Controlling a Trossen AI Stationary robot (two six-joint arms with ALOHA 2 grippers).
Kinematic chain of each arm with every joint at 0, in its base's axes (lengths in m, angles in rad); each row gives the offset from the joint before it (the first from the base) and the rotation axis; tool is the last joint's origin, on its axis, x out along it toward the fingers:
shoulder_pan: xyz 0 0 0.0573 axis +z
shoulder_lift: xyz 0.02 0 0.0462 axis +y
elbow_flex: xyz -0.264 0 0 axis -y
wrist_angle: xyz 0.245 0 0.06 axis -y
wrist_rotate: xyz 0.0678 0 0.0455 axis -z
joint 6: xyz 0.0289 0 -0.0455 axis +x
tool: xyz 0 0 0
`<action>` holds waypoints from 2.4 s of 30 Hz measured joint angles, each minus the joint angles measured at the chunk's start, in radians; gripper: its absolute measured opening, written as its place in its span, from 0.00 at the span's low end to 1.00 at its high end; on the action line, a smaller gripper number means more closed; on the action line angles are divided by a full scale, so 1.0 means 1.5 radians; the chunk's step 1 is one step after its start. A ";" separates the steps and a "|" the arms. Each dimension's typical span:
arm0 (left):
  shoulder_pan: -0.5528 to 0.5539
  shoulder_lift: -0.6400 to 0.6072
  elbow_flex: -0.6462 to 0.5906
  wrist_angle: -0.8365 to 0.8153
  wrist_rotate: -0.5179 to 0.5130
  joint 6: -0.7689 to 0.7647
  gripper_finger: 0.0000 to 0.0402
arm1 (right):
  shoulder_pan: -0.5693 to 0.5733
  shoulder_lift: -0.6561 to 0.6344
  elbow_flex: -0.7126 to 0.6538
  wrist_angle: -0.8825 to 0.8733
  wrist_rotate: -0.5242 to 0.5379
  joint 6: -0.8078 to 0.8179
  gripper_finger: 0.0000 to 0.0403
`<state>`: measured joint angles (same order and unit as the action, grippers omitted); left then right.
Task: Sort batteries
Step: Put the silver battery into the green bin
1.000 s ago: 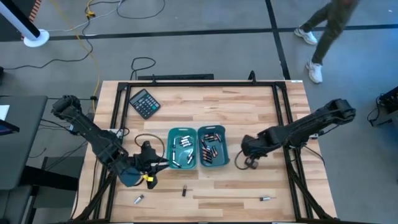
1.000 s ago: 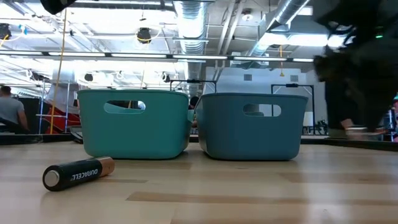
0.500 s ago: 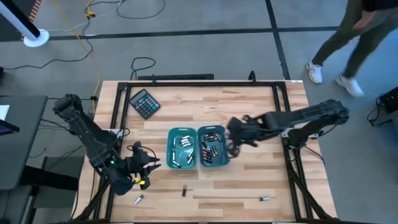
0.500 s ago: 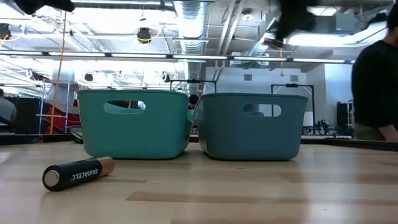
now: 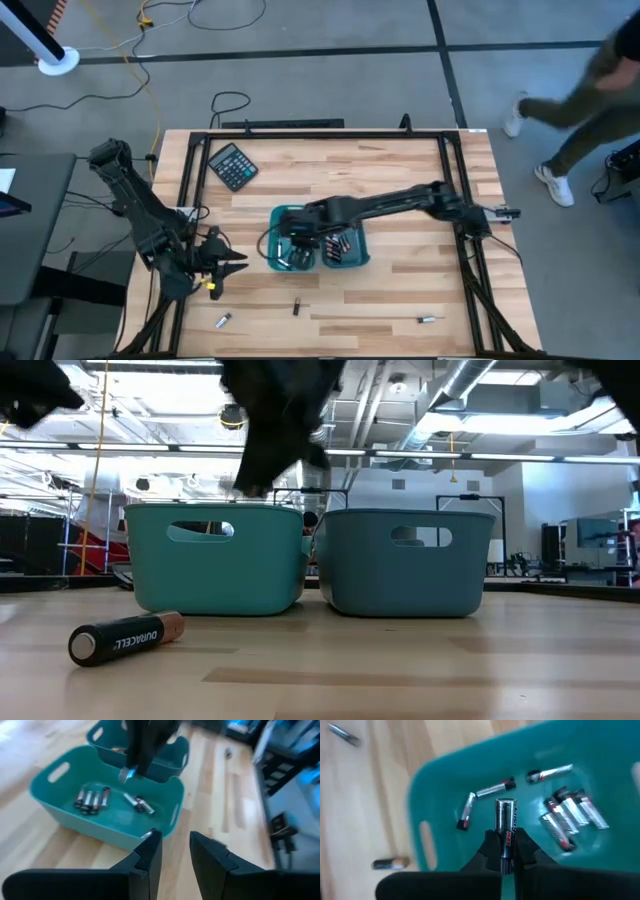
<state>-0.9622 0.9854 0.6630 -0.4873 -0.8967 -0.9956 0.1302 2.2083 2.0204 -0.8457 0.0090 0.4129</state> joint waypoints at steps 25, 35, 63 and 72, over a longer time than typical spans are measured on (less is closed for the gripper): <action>-0.009 -0.257 -0.248 0.224 0.090 0.303 0.24 | -0.029 0.186 0.172 -0.125 -0.027 0.072 0.27; -0.009 -0.257 -0.247 0.225 0.090 0.319 0.24 | -0.032 0.177 0.172 -0.126 -0.027 0.076 0.31; 0.014 0.112 0.180 -0.129 0.089 0.169 0.24 | 0.199 -0.361 -0.428 -0.068 0.279 0.369 0.29; 0.048 0.268 0.302 -0.229 0.238 -0.136 0.24 | 0.394 -0.534 -0.691 0.018 0.299 0.690 0.29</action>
<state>-0.8898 1.3869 1.1161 -0.8312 -0.5390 -1.1989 0.7216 1.4066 0.9843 -0.8189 0.4570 1.4478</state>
